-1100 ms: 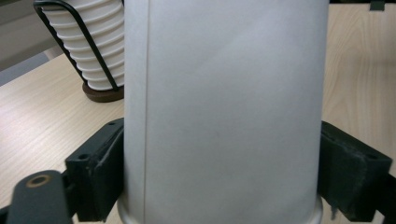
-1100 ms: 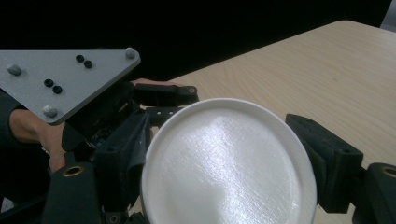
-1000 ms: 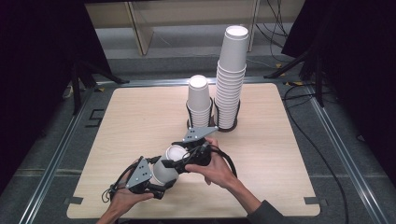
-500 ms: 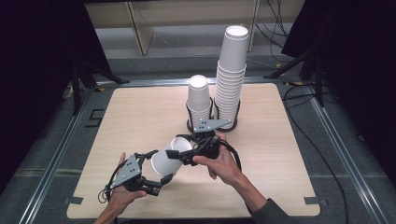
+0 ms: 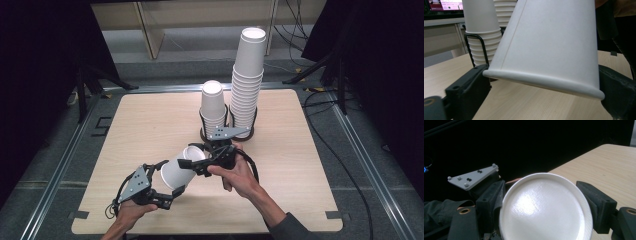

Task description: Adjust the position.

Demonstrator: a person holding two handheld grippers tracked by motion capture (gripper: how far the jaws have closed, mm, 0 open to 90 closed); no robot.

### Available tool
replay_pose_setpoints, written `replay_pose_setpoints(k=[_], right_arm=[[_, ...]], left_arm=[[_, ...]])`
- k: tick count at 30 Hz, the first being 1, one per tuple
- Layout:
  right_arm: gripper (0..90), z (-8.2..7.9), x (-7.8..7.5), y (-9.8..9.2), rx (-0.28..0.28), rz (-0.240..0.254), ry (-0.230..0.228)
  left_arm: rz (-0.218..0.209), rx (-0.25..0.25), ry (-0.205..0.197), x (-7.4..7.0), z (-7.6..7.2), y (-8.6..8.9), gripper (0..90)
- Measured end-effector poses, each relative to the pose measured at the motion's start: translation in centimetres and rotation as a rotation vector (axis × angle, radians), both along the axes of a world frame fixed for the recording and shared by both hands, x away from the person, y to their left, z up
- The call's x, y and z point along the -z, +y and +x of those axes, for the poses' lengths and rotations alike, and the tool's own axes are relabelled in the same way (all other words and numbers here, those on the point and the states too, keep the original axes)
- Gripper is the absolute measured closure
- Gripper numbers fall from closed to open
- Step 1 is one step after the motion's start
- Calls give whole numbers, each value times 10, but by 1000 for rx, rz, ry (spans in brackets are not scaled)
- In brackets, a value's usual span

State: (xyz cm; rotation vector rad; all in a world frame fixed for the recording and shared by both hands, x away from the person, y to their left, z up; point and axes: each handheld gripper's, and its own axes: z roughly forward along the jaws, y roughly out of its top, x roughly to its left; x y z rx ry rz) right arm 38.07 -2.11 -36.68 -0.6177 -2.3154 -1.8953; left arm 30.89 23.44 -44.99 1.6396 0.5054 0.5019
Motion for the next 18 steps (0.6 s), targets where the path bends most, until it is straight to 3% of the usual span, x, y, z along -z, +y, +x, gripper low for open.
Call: replay_pose_setpoints(k=[1, 3, 7, 10, 11, 14, 16, 18], right_arm=[[272, 1, 1, 0, 2, 2, -21], [271, 2, 2, 0, -2, 5, -16], [265, 3, 4, -3, -25, -7, 39], [262, 4, 5, -4, -26, -12, 42], [256, 3, 5, -3, -30, -20, 40], [201, 3, 4, -4, -50, -98, 15], [160, 4, 2, -5, -52, -145, -31], [157, 3, 1, -7, -73, -196, -28]], left_arm=[[9, -1, -6, -1, 0, 1, 55], [19, -1, -4, -2, 0, 1, 65], [58, 2, 5, -4, 0, 1, 93], [76, 10, 14, -4, 0, 2, 99], [59, 23, 14, -3, 1, 1, 101], [89, 33, 22, -3, 0, 3, 105], [135, 33, 31, -4, 0, 4, 105], [135, 40, 34, -3, 0, 3, 106]])
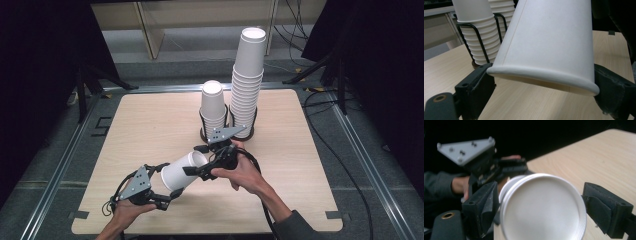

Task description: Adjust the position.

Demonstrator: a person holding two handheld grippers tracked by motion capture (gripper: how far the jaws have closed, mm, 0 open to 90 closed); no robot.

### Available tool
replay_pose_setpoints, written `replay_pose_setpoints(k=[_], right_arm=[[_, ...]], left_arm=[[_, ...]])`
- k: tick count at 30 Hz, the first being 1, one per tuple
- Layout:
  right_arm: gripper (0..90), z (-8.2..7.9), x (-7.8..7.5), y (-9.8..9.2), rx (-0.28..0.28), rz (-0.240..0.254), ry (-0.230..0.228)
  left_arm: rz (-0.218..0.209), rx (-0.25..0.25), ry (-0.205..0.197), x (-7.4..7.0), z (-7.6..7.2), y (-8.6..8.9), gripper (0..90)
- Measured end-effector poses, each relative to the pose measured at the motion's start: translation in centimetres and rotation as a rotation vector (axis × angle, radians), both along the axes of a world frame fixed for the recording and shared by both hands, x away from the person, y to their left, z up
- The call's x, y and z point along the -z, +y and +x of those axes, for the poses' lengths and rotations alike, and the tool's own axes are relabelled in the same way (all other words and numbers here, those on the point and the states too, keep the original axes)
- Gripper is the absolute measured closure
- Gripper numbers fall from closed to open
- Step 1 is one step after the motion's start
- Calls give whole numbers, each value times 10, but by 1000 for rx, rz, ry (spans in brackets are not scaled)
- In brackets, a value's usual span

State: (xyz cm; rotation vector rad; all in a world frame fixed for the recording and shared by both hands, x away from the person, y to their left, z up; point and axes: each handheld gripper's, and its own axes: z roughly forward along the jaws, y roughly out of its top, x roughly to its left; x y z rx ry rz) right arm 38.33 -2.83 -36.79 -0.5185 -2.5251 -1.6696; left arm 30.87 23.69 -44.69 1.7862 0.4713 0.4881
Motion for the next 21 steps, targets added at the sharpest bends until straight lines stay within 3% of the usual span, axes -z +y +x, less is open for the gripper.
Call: replay_pose_setpoints(k=[1, 3, 5, 6, 7, 11, 13, 15, 16, 18, 21], right_arm=[[157, -1, 0, -1, 0, -18, 0], [157, -3, 0, -2, -11, -69, 31], [157, -3, 3, -3, -42, -97, 7], [158, -5, 4, -3, -41, -113, 38], [159, -3, 6, -2, -56, -115, 17], [179, -4, 11, -1, -98, -163, 31], [186, -5, 14, 0, -111, -176, 57], [191, -4, 17, 1, -134, -186, 47], [193, -6, 17, 1, -122, -201, 80], [203, -4, 20, 1, -142, -201, 63], [208, -6, 20, 1, -135, -215, 98]], left_arm=[[38, -2, -1, -1, 0, 1, 106], [49, 7, 7, 0, -1, -1, 105], [71, 12, 4, 0, -2, -2, 105], [84, 18, 6, 1, -3, -3, 105], [97, 24, 2, 1, -3, -4, 105], [143, 43, -3, 2, -5, -6, 104], [136, 46, 3, 2, -6, -7, 104], [135, 50, 4, 2, -6, -6, 104], [139, 52, 3, 1, -6, -6, 104], [145, 53, 2, 1, -6, -6, 104], [157, 63, 7, 3, -5, -6, 104]])
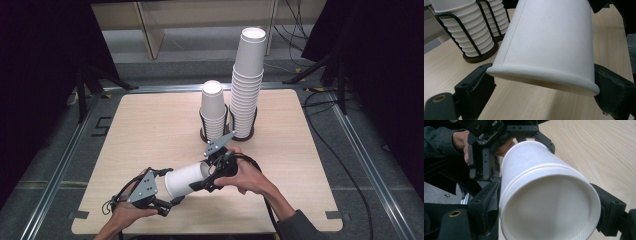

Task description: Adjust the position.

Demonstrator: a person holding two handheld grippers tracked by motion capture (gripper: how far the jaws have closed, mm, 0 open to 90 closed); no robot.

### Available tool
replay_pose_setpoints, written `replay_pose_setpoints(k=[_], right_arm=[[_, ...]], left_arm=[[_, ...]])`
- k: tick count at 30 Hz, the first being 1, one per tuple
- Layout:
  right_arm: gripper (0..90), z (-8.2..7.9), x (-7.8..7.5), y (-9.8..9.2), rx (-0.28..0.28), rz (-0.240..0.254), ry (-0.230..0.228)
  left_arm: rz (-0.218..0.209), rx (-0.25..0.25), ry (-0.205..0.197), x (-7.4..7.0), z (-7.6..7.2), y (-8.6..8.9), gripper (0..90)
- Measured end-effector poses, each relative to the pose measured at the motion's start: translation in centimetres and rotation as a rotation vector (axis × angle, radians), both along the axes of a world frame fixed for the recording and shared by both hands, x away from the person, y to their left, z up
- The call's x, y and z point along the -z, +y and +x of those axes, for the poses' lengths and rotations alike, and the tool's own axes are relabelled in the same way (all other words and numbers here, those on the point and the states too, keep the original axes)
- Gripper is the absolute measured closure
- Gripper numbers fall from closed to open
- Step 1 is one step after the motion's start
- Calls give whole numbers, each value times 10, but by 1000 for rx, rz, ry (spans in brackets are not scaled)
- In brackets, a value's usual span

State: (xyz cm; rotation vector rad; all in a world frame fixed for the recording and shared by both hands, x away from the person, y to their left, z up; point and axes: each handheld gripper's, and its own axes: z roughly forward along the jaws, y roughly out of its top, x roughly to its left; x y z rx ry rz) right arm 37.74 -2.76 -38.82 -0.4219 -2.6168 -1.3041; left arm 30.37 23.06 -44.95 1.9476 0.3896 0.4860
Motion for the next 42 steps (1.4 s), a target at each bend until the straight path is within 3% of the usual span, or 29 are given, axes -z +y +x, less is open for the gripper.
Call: replay_pose_setpoints(k=[2, 8, 15, 16, 18, 19, 22, 26, 28, 30, 33, 36, 42], right_arm=[[214, 1, 2, 0, -15, 9, -21], [231, 2, 2, -3, -25, 28, 7], [242, 6, 0, -8, -10, 76, 16], [242, 5, -1, -10, 5, 77, 39], [243, 8, -2, -13, 4, 109, 30], [243, 8, -3, -15, 9, 120, 39], [243, 10, -4, -18, 18, 150, 43], [244, 11, -5, -21, 12, 198, 84], [244, 12, -4, -20, 0, 222, 106], [244, 11, -5, -21, 2, 210, 90], [245, 11, -5, -19, -10, 217, 97], [245, 10, -4, -17, -17, 221, 93], [245, 10, -3, -16, -32, 246, 111]], left_arm=[[-12, 8, 1, 1, 1, -1, 102], [-25, 26, 18, 3, 3, 0, 76], [-150, -5, 32, 4, 4, 4, 49], [-174, -10, 42, 3, 4, 6, 53], [-195, -12, 51, 2, 5, 9, 64], [-229, -8, 54, 2, 6, 9, 69], [-267, -17, 93, 2, 6, 9, 91], [-327, -6, 85, 0, 4, 8, 99], [-334, -7, 80, -1, 4, 8, 94], [-335, -17, 68, -1, 3, 8, 79], [-336, -35, 42, -2, 3, 6, 0], [-312, -31, 21, -2, 1, 6, 0], [-323, -13, -30, -3, -1, 6, 0]])
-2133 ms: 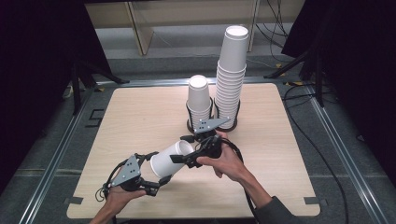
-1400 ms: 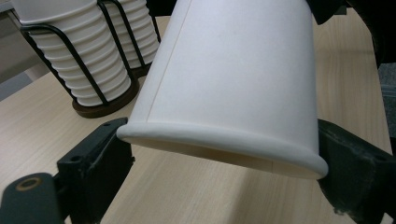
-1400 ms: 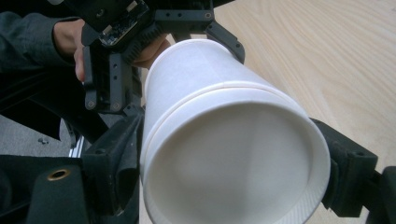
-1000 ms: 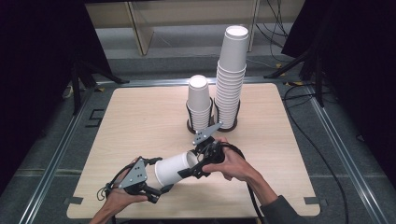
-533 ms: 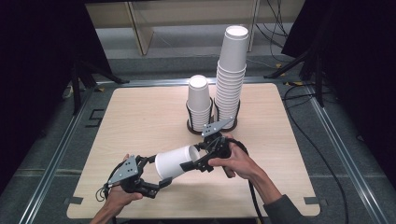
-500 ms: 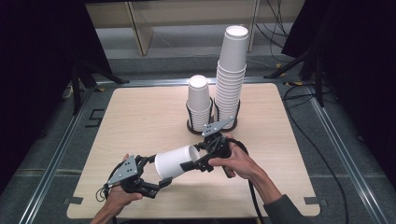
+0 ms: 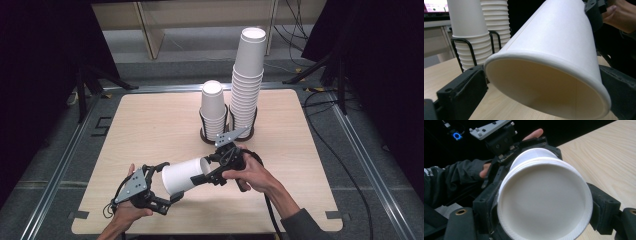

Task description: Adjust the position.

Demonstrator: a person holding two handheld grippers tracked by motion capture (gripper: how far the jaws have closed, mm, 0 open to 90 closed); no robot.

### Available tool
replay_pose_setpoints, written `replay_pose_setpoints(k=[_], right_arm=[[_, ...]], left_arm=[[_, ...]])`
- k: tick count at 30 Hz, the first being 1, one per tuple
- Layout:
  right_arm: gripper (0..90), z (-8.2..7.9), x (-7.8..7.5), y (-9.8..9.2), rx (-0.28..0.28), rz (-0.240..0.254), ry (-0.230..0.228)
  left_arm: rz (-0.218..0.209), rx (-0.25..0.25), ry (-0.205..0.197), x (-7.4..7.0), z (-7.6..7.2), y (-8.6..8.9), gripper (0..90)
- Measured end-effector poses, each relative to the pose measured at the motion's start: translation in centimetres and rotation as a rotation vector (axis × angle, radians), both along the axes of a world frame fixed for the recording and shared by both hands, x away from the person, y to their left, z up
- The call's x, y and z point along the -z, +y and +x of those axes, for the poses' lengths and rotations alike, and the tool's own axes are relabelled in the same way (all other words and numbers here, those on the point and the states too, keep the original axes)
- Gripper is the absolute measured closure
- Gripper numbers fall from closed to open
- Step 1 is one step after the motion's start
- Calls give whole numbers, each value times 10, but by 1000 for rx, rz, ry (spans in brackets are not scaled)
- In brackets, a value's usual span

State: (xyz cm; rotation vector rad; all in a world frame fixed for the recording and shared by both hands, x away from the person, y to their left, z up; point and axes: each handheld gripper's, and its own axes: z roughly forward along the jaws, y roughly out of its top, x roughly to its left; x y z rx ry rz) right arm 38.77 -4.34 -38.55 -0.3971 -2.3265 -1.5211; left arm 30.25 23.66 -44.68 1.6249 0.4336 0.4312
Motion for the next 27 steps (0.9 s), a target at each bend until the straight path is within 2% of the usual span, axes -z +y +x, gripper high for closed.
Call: replay_pose_setpoints(k=[3, 6, 7, 14, 19, 22, 23, 25, 27], right_arm=[[245, 0, 0, 1, -3, 5, -1], [244, 1, 0, -1, 3, 1, -6], [244, 1, 0, -2, 3, 4, 7], [237, 3, 2, -4, 3, 8, 13], [224, 1, 3, -4, -9, -37, -1], [191, 0, 3, -4, 2, -76, -16], [172, 1, 3, -4, 5, -89, -57], [169, 0, 0, -5, 3, -128, -83], [164, -4, -3, -5, 13, -173, -151]], left_arm=[[4, -2, -18, -1, -1, 0, 13], [17, 20, 11, -2, 0, 2, 45], [26, 22, 13, -3, 0, 2, 53], [64, 37, 18, -7, 0, 4, 99], [110, 50, 13, -7, -1, 2, 117], [131, 45, 16, -7, -1, 3, 119], [137, 43, 16, -6, -1, 3, 120], [170, 36, 22, -6, 0, 3, 121], [186, 35, 31, -6, 1, 3, 122]])
